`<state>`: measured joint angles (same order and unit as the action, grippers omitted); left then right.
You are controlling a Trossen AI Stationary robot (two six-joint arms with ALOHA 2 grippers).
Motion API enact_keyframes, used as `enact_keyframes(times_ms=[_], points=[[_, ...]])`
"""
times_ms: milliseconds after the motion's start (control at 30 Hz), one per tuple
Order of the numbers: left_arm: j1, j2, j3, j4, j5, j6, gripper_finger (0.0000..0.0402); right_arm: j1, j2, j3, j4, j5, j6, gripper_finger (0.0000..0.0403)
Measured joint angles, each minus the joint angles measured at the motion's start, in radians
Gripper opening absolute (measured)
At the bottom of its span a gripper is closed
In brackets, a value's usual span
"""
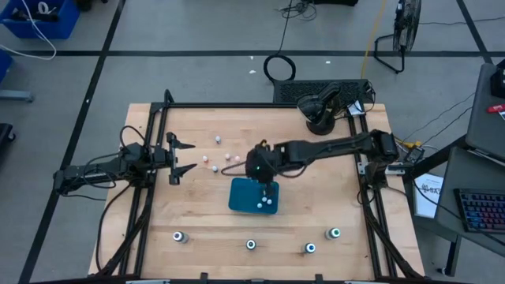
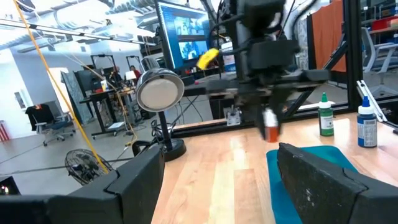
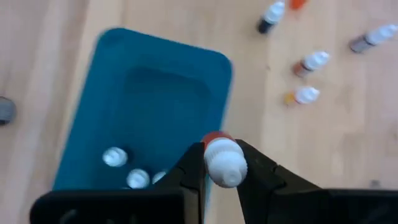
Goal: Pick & Place food coloring
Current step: Put the orange food coloring bottle into the blue bin
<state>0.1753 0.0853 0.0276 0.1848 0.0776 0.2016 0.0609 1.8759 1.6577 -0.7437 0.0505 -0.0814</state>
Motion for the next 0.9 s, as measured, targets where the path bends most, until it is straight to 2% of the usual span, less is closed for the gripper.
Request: enact_keyframes(times_ms=[233,333,900], points=[[0.0,0.0,0.0,0.0,0.0,0.0,0.0305,0.057,0.075,0.067,-0.027,-0.004,0.013,0.0048],[0.0,0.0,0.0,0.001,0.0,0.0,0.0306,0.067,0.12,0.073,-0.024,-0.04,0.011,0.0048],[0.0,0.0,0.0,0.0,0.0,0.0,0.0306,0.058,0.299,0.09,-0.005,-0.051,-0.013,0.0048]])
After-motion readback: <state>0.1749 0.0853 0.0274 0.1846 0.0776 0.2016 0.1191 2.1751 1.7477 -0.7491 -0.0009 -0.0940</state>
